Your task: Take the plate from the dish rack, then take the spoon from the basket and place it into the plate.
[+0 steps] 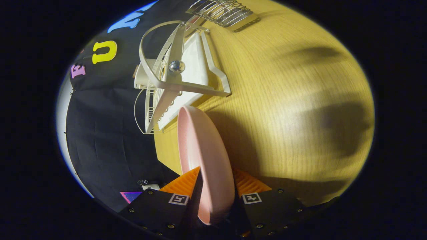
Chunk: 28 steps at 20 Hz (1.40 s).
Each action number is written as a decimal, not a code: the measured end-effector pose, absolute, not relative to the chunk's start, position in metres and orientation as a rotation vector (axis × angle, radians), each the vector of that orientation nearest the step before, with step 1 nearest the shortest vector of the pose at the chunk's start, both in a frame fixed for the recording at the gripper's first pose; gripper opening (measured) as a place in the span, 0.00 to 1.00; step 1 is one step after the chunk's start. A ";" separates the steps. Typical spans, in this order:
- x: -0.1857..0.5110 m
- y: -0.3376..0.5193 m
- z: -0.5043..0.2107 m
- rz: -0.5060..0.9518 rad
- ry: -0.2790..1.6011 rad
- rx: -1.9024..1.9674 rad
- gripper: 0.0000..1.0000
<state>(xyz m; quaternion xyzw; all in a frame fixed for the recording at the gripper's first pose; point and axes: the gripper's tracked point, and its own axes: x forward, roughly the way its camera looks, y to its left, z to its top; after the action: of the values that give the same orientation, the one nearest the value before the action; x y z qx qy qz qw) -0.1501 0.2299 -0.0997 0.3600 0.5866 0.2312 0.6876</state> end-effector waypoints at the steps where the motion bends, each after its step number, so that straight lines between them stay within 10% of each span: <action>1: -0.149 0.225 -0.100 0.510 1.313 0.814 0.44; 28: 0.051 0.066 0.059 0.105 0.533 0.694 0.49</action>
<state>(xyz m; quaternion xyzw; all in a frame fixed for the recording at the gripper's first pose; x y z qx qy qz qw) 0.0514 0.0658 0.0590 0.3358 0.2581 0.0510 0.9044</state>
